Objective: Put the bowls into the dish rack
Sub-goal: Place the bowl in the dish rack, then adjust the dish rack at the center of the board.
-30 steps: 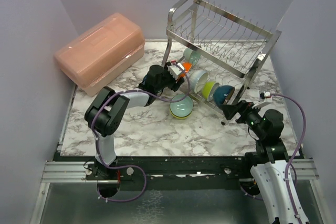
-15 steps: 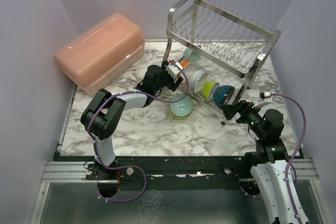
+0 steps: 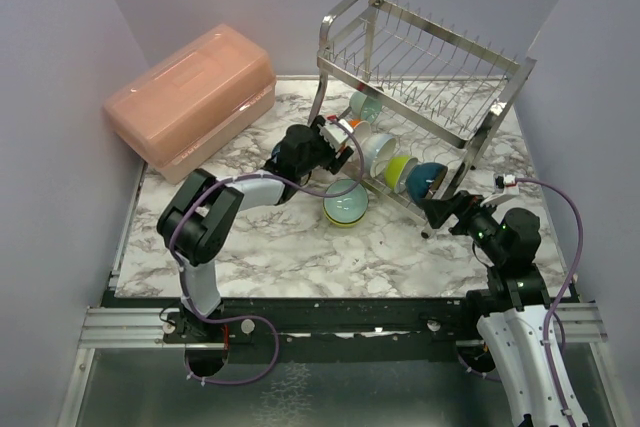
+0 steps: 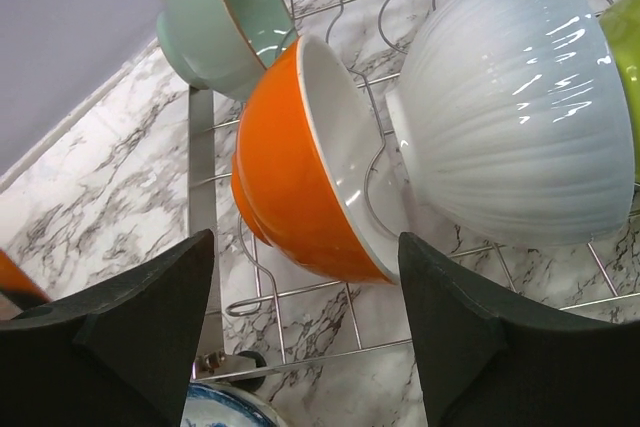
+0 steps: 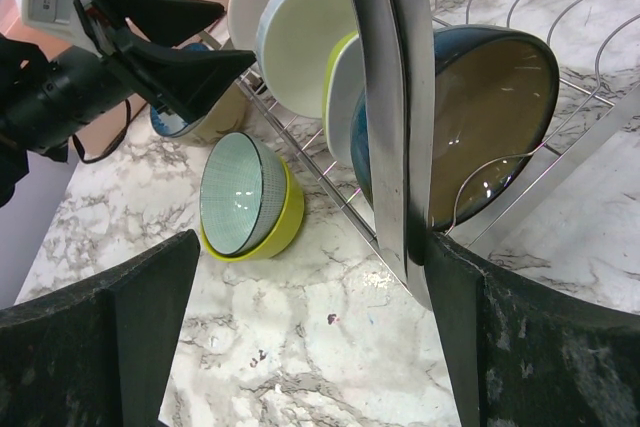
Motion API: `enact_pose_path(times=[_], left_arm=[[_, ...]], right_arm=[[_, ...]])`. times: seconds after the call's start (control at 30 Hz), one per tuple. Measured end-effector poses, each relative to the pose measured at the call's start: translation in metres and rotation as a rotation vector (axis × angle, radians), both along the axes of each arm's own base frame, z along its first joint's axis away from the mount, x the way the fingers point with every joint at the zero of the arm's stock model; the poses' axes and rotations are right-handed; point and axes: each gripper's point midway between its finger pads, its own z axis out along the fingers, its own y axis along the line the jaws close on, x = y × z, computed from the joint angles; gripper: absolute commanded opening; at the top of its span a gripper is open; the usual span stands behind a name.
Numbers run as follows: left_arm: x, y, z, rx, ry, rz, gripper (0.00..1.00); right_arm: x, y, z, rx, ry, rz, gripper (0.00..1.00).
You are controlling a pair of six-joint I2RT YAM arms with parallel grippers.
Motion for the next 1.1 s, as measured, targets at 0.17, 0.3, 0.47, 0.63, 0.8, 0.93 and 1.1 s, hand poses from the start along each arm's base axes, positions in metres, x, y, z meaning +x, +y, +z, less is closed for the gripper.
enact_pose_path(times=[0.17,0.3,0.47,0.63,0.8,0.93,1.1], left_arm=[[-0.008,0.010,0.012,-0.017,-0.006,0.037,0.85],[-0.022,0.019,0.045,-0.085,-0.028,0.050,0.90],[-0.044,0.028,0.066,-0.186,-0.001,0.059,0.97],[-0.068,0.039,0.048,-0.248,0.107,0.088,0.96],[-0.073,0.047,0.033,-0.274,0.176,0.142,0.95],[-0.069,0.052,0.031,-0.287,0.204,0.195,0.93],[-0.048,0.051,0.038,-0.305,0.218,0.237,0.88]], right_arm=[[0.000,0.000,0.000,0.000,0.001,0.000,0.97],[0.000,0.000,0.000,0.000,0.001,0.001,0.96],[0.000,0.000,-0.001,0.001,0.004,0.003,0.92],[0.000,0.001,-0.001,0.000,0.004,0.010,0.89],[-0.003,0.012,-0.002,0.010,0.013,0.081,0.81],[-0.008,0.023,-0.002,0.026,0.024,0.158,0.76],[-0.015,0.032,-0.004,0.041,0.021,0.226,0.69]])
